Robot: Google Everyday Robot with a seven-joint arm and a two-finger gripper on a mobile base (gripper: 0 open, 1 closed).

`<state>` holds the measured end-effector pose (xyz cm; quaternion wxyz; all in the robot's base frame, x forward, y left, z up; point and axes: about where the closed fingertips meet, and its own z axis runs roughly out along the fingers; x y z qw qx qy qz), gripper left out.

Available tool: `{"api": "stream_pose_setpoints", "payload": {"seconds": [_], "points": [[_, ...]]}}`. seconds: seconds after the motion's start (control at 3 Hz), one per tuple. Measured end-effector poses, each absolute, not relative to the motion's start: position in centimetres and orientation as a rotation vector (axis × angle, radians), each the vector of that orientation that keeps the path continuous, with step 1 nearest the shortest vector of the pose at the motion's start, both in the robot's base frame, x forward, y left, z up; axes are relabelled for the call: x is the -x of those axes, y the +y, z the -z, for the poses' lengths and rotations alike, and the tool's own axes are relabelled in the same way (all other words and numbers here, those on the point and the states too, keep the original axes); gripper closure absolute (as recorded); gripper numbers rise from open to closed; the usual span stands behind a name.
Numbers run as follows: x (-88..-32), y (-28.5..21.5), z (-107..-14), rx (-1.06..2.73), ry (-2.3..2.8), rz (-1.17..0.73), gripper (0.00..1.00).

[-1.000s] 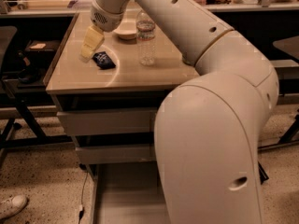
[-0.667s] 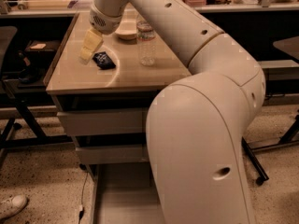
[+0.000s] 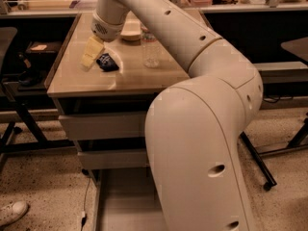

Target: Place rxbar blueberry into bottom drawer

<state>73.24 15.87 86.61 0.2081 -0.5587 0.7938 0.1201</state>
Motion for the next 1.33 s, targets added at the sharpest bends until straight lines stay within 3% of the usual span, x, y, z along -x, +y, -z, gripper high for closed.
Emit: {"api": "stream_pose_setpoints", "payload": {"seconds": [1.33], "points": [[-74.5,15.6,-81.6,1.544,2.322,-0.395,0.00]]}}
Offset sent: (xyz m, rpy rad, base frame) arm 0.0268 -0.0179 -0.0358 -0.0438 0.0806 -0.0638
